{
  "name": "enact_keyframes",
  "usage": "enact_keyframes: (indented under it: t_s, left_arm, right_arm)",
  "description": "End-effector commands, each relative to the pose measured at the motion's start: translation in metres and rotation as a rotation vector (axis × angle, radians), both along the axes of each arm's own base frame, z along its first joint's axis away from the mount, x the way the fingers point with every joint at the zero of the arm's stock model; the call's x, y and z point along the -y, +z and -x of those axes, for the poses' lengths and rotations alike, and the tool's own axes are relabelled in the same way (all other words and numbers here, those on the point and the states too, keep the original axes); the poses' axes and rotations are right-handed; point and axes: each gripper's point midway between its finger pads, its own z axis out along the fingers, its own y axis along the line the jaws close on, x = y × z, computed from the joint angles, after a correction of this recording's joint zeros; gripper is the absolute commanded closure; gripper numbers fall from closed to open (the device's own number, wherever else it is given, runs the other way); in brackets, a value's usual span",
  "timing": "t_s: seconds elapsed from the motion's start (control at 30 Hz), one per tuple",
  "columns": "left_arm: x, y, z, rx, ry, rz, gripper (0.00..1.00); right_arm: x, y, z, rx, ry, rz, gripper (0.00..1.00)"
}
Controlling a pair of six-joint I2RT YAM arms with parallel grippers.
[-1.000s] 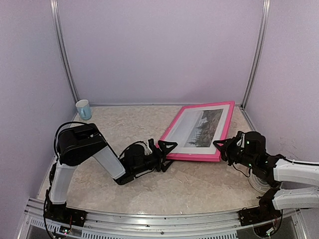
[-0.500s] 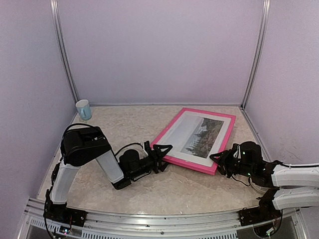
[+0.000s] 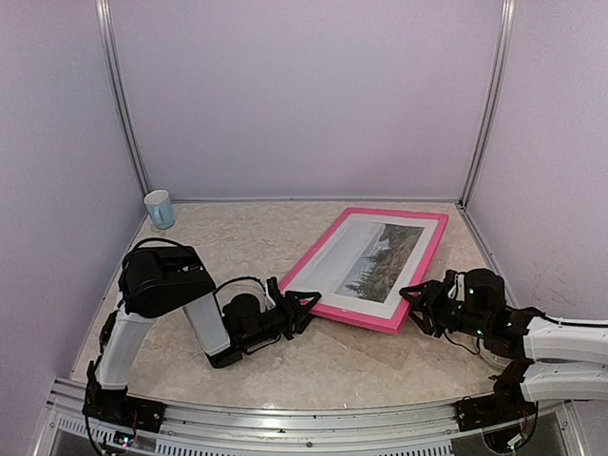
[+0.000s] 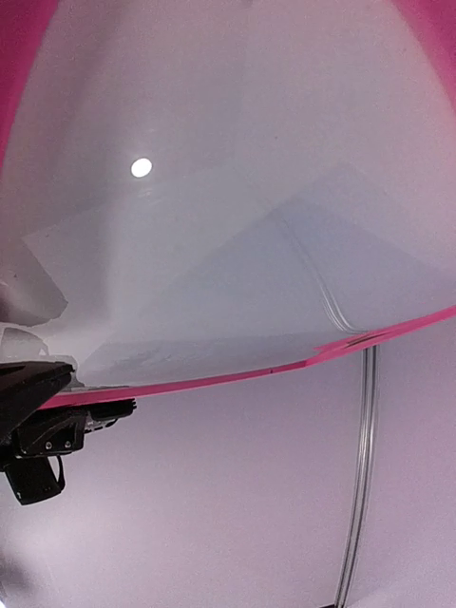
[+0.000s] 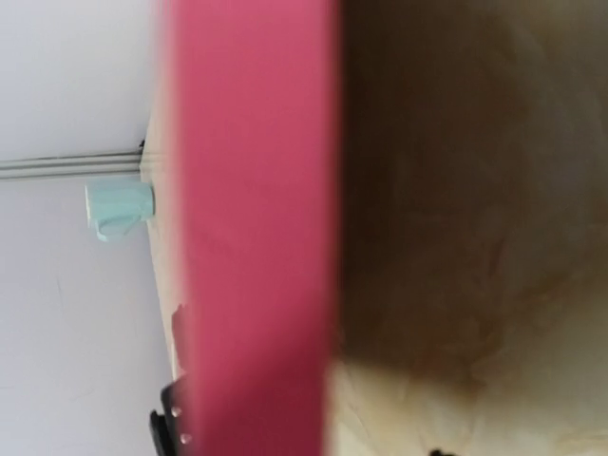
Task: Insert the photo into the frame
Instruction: Pass from the right arm to the left, then rotate the photo frame at the center of the board.
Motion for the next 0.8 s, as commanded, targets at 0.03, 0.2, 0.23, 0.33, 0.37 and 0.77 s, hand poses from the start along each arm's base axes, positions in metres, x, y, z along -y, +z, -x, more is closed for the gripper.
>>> enact_keyframes:
  t_s: [0.03, 0.2, 0.23, 0.33, 0.37, 0.77]
  left_arm:
    - [-0.011, 0.022, 0.002, -0.025, 0.02, 0.039, 0.6]
    - [-0.023, 0.029, 0.007, -0.028, 0.024, 0.063, 0.65]
    - [-0.025, 0.03, 0.008, -0.029, 0.026, 0.071, 0.65]
    - [-0.031, 0.031, 0.012, -0.033, 0.027, 0.085, 0.67]
    - [-0.033, 0.032, 0.013, -0.033, 0.025, 0.082, 0.68]
    - [-0.062, 0.028, 0.02, 0.011, 0.056, -0.064, 0.66]
  right_arm:
    - [0.006, -0.007, 0.006, -0.011, 0.009, 0.07, 0.41]
    - [0.011, -0.012, 0.012, -0.018, 0.015, 0.099, 0.37]
    - [0.013, -0.012, 0.013, -0.015, 0.011, 0.106, 0.36]
    - [0.023, -0.007, 0.014, 0.006, -0.014, 0.141, 0.29]
    - [0.027, -0.005, 0.014, 0.019, -0.028, 0.155, 0.24]
    - [0.062, 0.05, -0.02, 0.213, -0.094, 0.463, 0.01]
